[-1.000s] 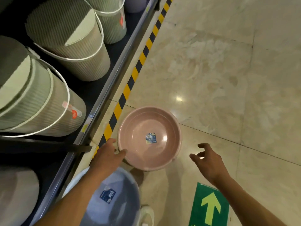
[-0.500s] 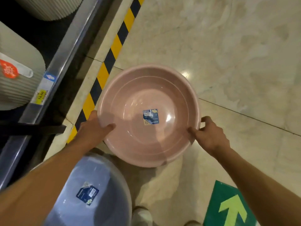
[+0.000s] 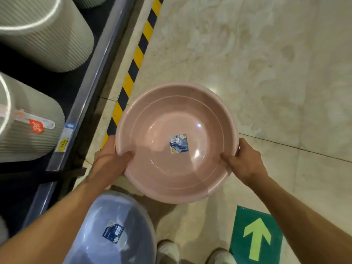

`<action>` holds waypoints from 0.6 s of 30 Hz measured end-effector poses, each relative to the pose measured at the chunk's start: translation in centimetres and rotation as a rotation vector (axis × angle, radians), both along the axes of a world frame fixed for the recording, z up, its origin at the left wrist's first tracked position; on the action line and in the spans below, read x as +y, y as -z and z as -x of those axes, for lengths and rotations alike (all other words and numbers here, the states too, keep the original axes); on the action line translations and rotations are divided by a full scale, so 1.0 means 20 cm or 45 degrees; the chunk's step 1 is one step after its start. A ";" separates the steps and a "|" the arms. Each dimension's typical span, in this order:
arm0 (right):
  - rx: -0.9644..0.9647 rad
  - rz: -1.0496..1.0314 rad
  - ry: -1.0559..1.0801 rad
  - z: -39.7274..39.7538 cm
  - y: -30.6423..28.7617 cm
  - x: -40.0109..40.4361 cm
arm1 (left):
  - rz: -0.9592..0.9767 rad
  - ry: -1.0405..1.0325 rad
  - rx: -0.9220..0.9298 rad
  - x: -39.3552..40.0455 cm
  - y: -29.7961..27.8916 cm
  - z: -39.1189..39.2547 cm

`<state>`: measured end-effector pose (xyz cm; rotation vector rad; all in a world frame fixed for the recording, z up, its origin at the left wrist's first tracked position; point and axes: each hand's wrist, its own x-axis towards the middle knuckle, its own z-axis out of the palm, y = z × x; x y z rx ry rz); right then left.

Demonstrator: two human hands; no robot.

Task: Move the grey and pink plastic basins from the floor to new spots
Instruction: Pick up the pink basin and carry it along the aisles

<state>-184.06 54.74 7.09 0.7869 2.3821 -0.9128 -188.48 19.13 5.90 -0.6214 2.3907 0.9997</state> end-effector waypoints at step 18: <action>0.296 0.052 0.731 -1.11 -1.54 0.96 | -0.495 0.603 0.018 1.35 -1.42 -0.25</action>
